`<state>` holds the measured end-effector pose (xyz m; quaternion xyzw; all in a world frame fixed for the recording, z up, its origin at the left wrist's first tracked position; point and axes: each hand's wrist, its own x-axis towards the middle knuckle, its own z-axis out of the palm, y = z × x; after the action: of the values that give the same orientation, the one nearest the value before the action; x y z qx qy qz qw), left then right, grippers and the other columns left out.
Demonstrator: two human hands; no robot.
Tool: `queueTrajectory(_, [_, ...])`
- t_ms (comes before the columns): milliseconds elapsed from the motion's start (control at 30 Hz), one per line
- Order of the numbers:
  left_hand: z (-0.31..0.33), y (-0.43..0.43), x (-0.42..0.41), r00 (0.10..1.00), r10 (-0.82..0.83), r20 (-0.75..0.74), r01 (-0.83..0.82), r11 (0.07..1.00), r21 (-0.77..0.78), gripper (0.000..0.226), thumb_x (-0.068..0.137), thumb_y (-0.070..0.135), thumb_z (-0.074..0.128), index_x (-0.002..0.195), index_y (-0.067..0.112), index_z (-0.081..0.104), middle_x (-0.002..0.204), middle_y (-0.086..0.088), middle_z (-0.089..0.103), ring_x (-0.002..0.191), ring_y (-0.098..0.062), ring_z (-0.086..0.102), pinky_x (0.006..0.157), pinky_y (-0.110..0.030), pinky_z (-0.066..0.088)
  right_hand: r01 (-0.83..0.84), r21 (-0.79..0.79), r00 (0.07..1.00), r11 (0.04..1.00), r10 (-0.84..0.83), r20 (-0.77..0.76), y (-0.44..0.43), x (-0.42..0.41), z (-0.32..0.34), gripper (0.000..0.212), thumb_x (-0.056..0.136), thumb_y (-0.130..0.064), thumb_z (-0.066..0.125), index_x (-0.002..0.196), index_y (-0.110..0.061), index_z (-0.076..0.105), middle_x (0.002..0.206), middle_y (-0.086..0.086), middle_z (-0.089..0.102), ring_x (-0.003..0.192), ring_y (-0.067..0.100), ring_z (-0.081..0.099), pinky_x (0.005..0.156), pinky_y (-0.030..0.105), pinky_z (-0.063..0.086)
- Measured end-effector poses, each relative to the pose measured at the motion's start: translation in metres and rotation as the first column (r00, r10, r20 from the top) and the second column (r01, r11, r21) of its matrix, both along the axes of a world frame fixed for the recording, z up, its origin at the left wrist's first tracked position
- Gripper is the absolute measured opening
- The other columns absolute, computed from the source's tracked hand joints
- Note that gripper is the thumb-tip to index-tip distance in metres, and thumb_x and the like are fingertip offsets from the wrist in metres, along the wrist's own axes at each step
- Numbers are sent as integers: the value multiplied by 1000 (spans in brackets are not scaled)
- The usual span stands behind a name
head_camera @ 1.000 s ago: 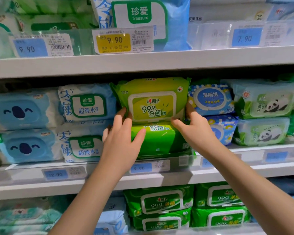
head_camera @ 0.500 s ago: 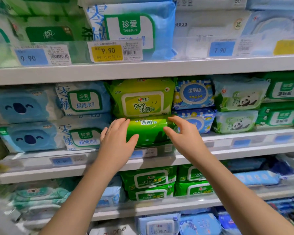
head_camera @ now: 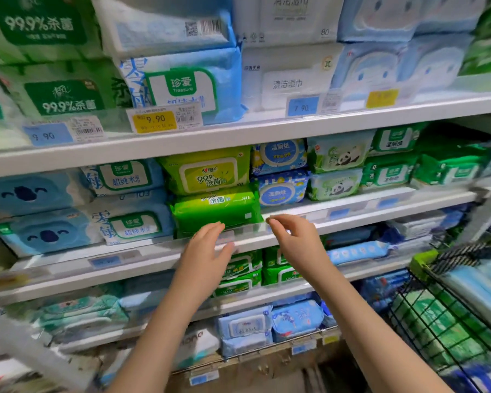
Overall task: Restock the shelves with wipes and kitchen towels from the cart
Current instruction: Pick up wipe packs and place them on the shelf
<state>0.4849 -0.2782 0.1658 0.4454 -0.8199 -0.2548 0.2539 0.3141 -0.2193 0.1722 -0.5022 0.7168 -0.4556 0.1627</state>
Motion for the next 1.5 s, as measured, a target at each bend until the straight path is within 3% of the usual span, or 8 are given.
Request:
queueTrajectory(133, [7,20,-17,993,-98,-61,102,992,69,40,98,29,49,137,19,48,139,8,45,121,-5,43,98,-23,34,105,-10,994,994,-105,30,45,-10,8,24,98,-23,52,109,-12,70,99,-3,69,88,5,59,79,16,47])
queueTrajectory(233, [12,33,-39,979,-171,-114,184,976,113,32,98,29,49,127,20,56,125,8,54,109,-2,48,88,-21,36,191,0,982,982,-191,-8,83,-21,10,23,97,-23,54,108,-11,70,96,-5,69,82,-5,55,68,-1,38])
queueTrajectory(367, [9,54,-86,925,-354,-137,375,908,187,25,97,28,51,118,21,62,113,8,61,100,-3,54,80,-17,39,313,68,949,947,-309,-62,134,-46,5,23,96,-25,55,109,-13,71,95,-9,67,81,-7,53,69,-2,37])
queueTrajectory(767, [-38,147,-293,656,-754,41,720,641,265,29,97,28,51,122,16,61,116,1,60,108,-15,56,95,-31,43,731,164,648,662,-749,134,270,-186,-43,20,96,-22,56,107,-15,70,96,-7,66,93,8,59,81,23,43])
queueTrajectory(1000, [-100,181,-444,570,-796,204,734,605,308,36,98,31,48,131,17,54,128,2,54,115,-16,52,96,-29,41,734,308,589,605,-793,154,305,-323,-110,14,94,-17,58,102,-13,69,89,-7,64,86,8,59,68,11,37])
queueTrajectory(1167, [-152,183,-523,563,-778,279,700,628,340,40,96,28,51,134,15,51,135,-2,52,124,-19,48,103,-32,38,654,455,564,604,-791,239,305,-399,-159,24,96,-18,54,116,-10,65,111,3,66,102,18,60,85,24,41])
queueTrajectory(1333, [-199,172,-573,539,-756,371,689,649,322,54,97,30,51,146,16,34,155,1,27,142,-17,25,118,-36,18,569,578,507,585,-803,313,297,-437,-204,40,97,-21,53,135,-9,48,130,7,56,107,19,55,90,28,43])
queueTrajectory(1500, [-245,158,-614,478,-692,541,641,696,324,62,97,35,47,151,17,21,160,-5,7,146,-27,11,118,-46,13,553,637,424,537,-840,340,287,-466,-245,45,99,-24,50,140,-8,39,131,5,52,115,24,53,78,22,35])
